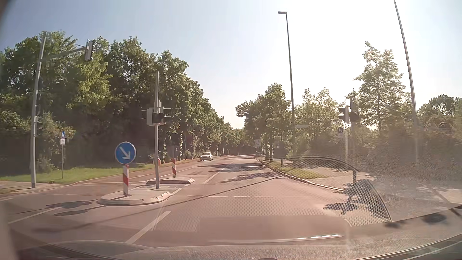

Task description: Follow the waypoints while adhering to traffic rules and regulations

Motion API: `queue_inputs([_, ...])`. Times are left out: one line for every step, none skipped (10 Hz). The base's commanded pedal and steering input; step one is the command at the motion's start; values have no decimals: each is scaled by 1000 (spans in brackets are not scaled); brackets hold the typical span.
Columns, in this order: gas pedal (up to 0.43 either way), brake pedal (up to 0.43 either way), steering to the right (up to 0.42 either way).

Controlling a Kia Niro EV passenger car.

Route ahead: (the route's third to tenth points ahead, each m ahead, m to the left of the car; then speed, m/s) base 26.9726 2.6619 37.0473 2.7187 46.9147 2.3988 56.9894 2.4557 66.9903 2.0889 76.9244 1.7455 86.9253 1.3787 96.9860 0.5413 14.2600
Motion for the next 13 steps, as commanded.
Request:
queue_inputs([220, 6, 0])
queue_inputs([220, 12, -1])
queue_inputs([220, 12, -4])
queue_inputs([220, 12, -5])
queue_inputs([220, 12, -4])
queue_inputs([220, 12, -4])
queue_inputs([220, 12, -3])
queue_inputs([220, 12, -3])
queue_inputs([220, 12, -3])
queue_inputs([220, 12, -3])
queue_inputs([220, 12, -3])
queue_inputs([220, 12, -3])
queue_inputs([220, 12, -3])
